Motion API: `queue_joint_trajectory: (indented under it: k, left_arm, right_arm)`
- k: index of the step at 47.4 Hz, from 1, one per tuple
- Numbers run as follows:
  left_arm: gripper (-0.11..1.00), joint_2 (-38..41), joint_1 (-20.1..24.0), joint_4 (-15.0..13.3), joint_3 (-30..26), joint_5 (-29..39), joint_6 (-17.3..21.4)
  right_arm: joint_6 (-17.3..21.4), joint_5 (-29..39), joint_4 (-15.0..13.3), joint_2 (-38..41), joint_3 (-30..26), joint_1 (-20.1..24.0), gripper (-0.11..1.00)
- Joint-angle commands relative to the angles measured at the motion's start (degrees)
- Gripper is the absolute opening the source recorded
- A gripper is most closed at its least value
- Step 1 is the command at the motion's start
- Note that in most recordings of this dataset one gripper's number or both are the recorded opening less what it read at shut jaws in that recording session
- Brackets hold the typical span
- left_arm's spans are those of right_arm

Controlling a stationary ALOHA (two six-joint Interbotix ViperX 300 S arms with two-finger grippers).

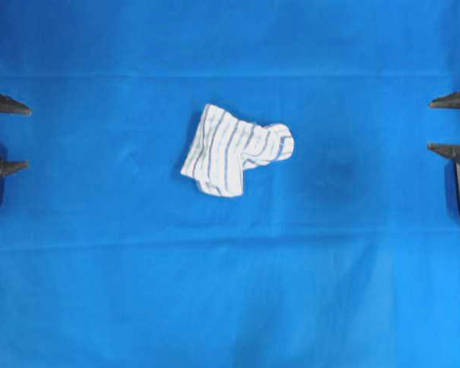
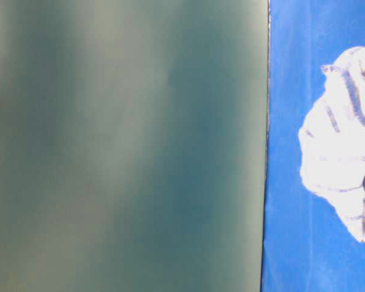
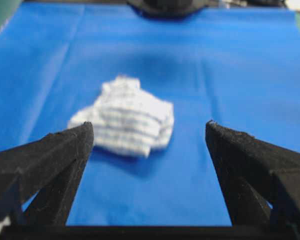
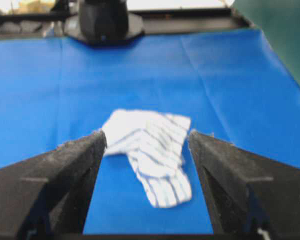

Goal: Hand over the towel.

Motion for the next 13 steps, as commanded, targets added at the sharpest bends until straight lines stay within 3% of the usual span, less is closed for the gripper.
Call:
queue_joint_trajectory:
  k: [1,13]
  left_arm:
    - [0.89,-0.88,0.26,0.00,1.05,-0.18,0.00]
    - [0.89,-1.41,2.02,0.00,2.37,0.09,0.00]
  right_arm:
    - [0.18,-2.46,0.35,0.09,0.88,0.09,0.71]
    - [0.35,-5.54,0.53,1.41,2.46,0.09,0.71]
